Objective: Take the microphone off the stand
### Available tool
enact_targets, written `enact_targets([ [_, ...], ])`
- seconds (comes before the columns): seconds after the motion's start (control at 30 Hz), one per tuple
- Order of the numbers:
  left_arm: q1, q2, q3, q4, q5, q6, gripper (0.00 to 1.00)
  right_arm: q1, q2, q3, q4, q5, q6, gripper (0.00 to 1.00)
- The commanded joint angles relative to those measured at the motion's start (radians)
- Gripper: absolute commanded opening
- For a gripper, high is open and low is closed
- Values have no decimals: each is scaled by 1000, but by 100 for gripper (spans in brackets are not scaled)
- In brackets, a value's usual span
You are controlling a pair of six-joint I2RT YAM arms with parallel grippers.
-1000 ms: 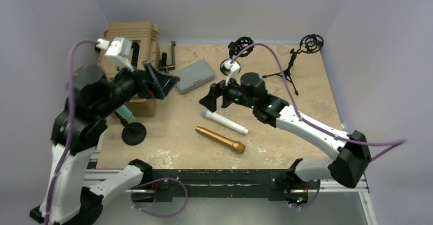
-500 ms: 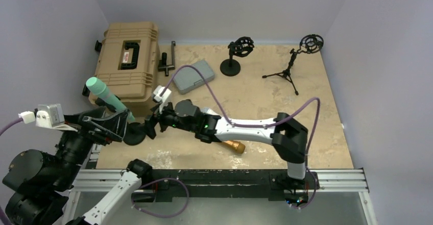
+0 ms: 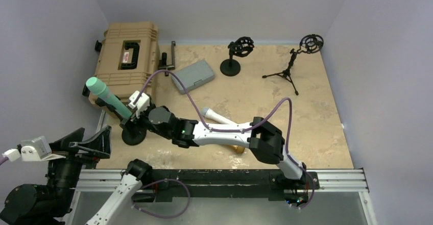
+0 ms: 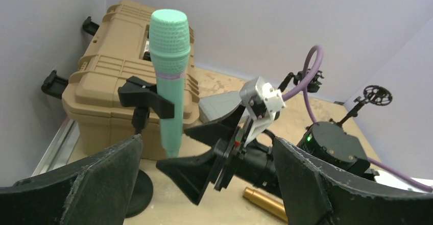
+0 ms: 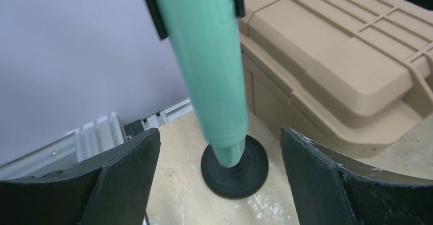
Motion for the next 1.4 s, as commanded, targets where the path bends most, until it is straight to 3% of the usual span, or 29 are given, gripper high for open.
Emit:
enact_targets([
  [0.0, 6, -32, -42, -31, -51, 44, 96, -5, 24, 111, -22, 58, -23, 84],
  [0.47, 6, -56, -72, -61, -90, 35, 96, 1, 104, 232, -14, 62, -82, 67],
  [0.67, 6, -44, -95, -41, -73, -4, 96, -4, 62, 176, 23, 24, -107, 46],
  [0.73, 6, -35, -99, -32, -63, -24, 96, -11, 47, 169, 17, -15, -123, 31],
  [0.83, 6, -24, -103, -26, -62, -48, 96, -21, 25, 156, 8, -59, -132, 2],
  [1.03, 6, -21, -97, -18, -66, -58, 95, -62, -65, 103, -47, -272, -137, 0],
  [1.37, 6, 4, -132, 12, -46, -75, 93, -202, -246, -117, -97, -468, -139, 0],
])
